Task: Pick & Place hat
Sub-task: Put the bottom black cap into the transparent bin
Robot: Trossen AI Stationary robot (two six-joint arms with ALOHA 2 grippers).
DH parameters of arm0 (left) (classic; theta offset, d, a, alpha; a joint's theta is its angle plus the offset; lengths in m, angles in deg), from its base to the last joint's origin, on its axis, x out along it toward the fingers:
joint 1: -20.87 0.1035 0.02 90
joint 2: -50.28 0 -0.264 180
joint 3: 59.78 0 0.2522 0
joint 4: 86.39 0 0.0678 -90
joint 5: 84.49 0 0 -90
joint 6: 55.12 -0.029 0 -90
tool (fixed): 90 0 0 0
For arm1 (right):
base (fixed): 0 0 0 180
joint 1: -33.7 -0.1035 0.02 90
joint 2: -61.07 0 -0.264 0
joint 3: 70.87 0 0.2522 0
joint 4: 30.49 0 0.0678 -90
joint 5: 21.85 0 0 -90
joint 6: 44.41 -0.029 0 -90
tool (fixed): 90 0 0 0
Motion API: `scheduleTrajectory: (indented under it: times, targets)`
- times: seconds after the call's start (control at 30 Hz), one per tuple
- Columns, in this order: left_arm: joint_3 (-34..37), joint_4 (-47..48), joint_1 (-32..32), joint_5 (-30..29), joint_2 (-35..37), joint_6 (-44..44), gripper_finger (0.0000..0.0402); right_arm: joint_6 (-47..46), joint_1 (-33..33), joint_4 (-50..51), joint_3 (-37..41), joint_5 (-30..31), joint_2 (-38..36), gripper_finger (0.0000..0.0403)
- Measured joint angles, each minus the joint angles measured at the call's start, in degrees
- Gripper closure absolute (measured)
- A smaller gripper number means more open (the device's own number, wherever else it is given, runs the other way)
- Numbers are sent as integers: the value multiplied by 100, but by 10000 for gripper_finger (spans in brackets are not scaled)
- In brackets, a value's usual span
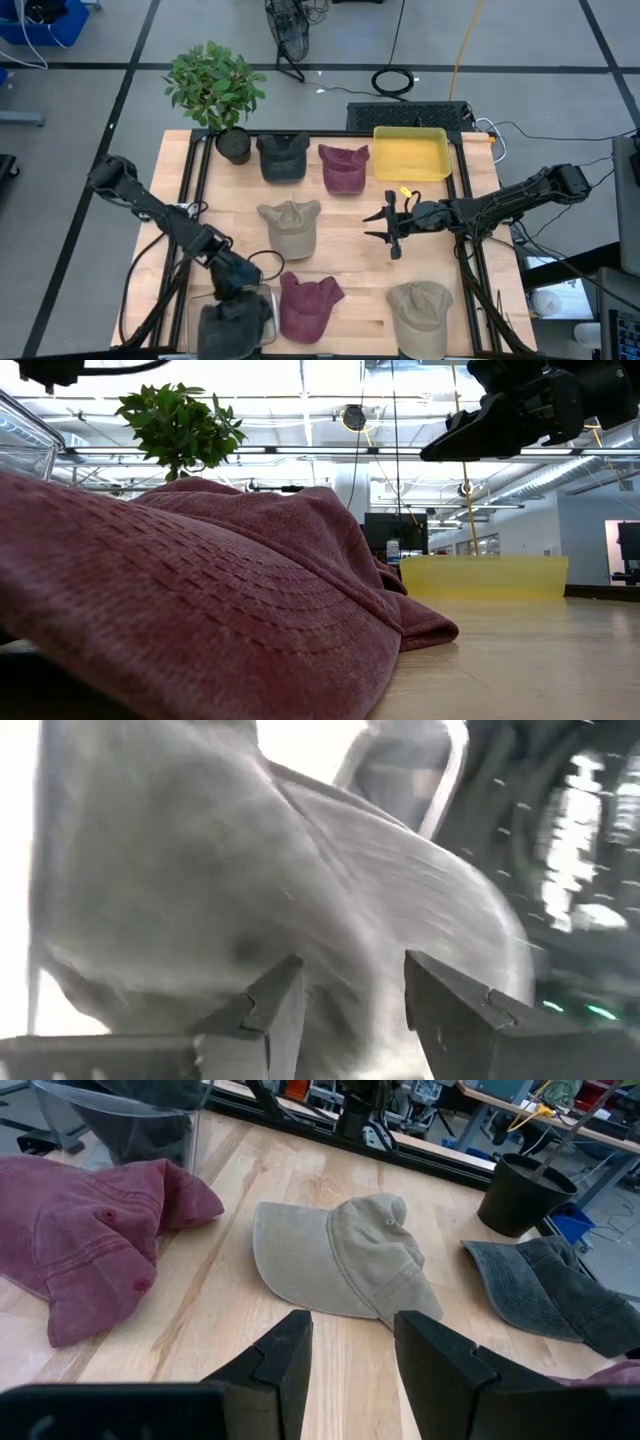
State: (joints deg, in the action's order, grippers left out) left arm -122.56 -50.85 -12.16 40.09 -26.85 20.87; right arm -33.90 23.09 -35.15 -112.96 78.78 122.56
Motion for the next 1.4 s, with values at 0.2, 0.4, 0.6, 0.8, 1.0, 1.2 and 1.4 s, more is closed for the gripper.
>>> scheduleTrajectory:
  times: [0.2, 0.4, 0.6, 0.8, 1.0, 1.2, 1.4]
  targets:
    - [-4, -234, 128, 428, 354, 373, 229, -96, -1, -47, 0, -2, 0, 273]
    - [-4, -214, 216, 177, 779, 321, 229, -98, 0, -45, 0, -2, 0, 273]
    - [-6, -252, -72, -622, 1087, 689, 229, -90, -1, -2, 0, -2, 0, 273]
    - [-387, -746, -1055, -1969, 943, 1344, 229, -103, 0, 14, 0, -2, 0, 273]
    - [-1087, -360, -1656, -2910, 284, 1005, 229, -229, -1, 7, 0, -17, 0, 273]
    - [-1151, -260, -1550, -2885, -465, -160, 229, -232, -2, -19, 0, -20, 0, 273]
    - [-1132, 892, -1164, -2195, -685, -635, 229, -226, -1, -46, 0, -20, 0, 273]
